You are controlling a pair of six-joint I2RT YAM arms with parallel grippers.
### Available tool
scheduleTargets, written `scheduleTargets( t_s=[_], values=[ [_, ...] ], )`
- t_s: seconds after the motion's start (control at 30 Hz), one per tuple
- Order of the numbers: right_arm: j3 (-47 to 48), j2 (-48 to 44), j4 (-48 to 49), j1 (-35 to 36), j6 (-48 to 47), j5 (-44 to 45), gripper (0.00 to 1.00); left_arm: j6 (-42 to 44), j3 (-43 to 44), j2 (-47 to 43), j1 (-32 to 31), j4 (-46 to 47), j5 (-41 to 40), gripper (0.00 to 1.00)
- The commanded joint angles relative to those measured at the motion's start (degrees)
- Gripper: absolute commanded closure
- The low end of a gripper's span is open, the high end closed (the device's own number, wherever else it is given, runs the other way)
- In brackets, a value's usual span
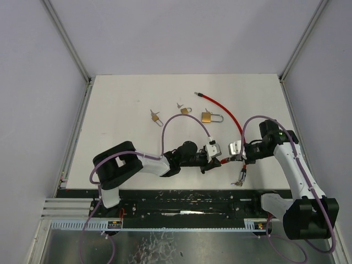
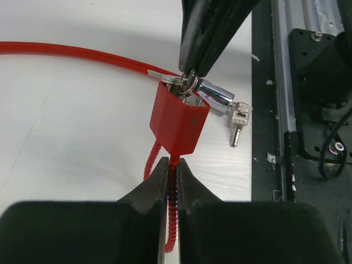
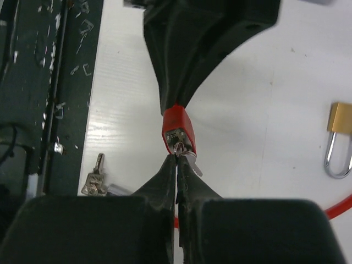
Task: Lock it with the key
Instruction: Lock the lock.
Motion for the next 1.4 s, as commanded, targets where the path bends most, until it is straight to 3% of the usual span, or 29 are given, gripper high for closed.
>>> scheduleTargets(
  t_s=[0.0, 0.23, 0.33, 0.37, 0.43, 0.5, 0.57, 0.67, 0.9, 1.0, 1.37],
  values=[
    [-2.0, -1.8, -9.2, 1.4, -22.2, 2.9, 1.00, 1.9, 1.5, 0.7, -0.3, 3.6, 1.6, 1.00],
    [-1.8, -4.7, -7.5, 4.6, -31.7, 8.8, 1.00, 2.5, 4.9, 2.7, -0.3, -1.3, 4.3, 1.00],
    [-1.6, -7.9, -3.4, 5.2, -27.2, 7.2, 0.99, 2.6, 5.2, 3.0, -0.3, -1.8, 4.4, 1.00],
    [-1.1, -8.7, -2.4, 5.3, -24.3, 5.5, 0.92, 2.5, 5.1, 2.8, -0.3, -1.8, 4.3, 1.00],
    [0.6, -9.6, -0.7, 5.3, -15.7, 3.4, 0.67, 2.5, 4.6, 2.4, -0.4, -1.5, 4.1, 1.00],
    [2.9, -9.8, -0.5, 5.3, -7.3, 4.1, 0.53, 2.4, 3.7, 1.8, -0.3, -0.6, 4.0, 1.00],
    [4.2, -10.1, 0.3, 5.2, -1.6, 7.9, 0.49, 2.4, 2.7, 1.2, -0.3, 0.6, 4.0, 1.00],
    [2.2, -11.8, 1.5, 5.2, -0.3, 14.1, 0.45, 2.3, 1.6, 0.5, -0.3, 1.9, 4.1, 1.00],
    [-3.9, -11.6, 6.5, 5.2, 4.1, 14.6, 0.33, 2.2, 0.3, -0.3, -0.3, 3.6, 3.9, 1.00],
    [-8.1, -11.5, 14.9, 5.1, 9.5, 15.3, 0.32, 2.2, -0.5, -0.8, -0.3, 4.6, 4.2, 1.00],
    [-12.6, -12.7, 21.6, 5.2, 17.2, 6.2, 0.40, 1.9, -2.6, -2.1, -0.3, 8.1, 4.6, 1.00]
  ],
)
